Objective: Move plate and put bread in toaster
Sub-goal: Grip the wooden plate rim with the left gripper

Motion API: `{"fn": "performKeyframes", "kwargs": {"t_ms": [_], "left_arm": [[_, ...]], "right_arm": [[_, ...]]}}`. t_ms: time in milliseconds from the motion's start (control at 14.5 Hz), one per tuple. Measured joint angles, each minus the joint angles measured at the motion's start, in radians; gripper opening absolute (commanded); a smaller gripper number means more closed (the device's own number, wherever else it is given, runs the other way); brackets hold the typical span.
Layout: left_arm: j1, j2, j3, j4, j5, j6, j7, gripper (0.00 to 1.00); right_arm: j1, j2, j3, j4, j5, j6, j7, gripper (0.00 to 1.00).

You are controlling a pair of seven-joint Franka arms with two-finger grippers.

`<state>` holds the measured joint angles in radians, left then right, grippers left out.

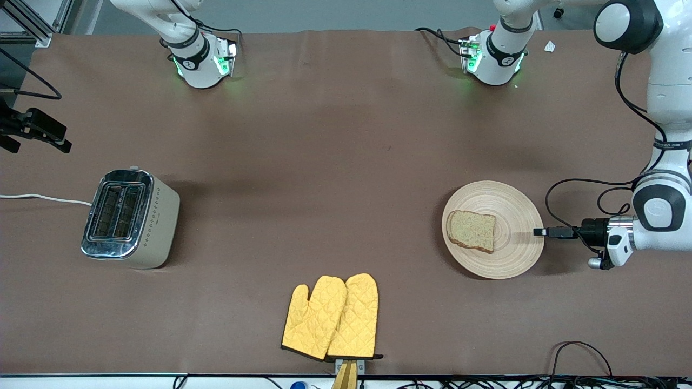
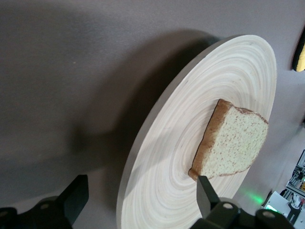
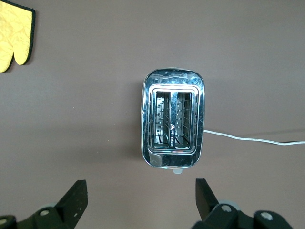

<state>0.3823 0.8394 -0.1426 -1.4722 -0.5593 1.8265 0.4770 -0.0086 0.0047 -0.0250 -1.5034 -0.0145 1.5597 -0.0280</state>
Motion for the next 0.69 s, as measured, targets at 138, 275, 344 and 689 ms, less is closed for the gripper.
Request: {"fn": "performKeyframes", "kwargs": {"t_ms": [138,275,344,689], "left_arm": [[-0.010,0.006,0.000,0.000,-0.009,0.008,0.000,0.57],[-0.013,0.007,0.000,0.001,-0.010,0.011,0.025,0.32],[-0.013,0.008,0.000,0.001,-0.010,0.011,0.049,0.29],[-0.006,0.017,0.000,0.003,-0.027,0.006,0.158,0.00]], "right_arm": [[0.000,0.000,0.000,0.000,0.000,0.000,0.000,1.00],[0.000,0.000,0.000,0.000,0.000,0.000,0.000,1.00],[0.000,0.000,0.000,0.000,0.000,0.000,0.000,1.00],[0.000,0.000,0.000,0.000,0.000,0.000,0.000,1.00]]}}
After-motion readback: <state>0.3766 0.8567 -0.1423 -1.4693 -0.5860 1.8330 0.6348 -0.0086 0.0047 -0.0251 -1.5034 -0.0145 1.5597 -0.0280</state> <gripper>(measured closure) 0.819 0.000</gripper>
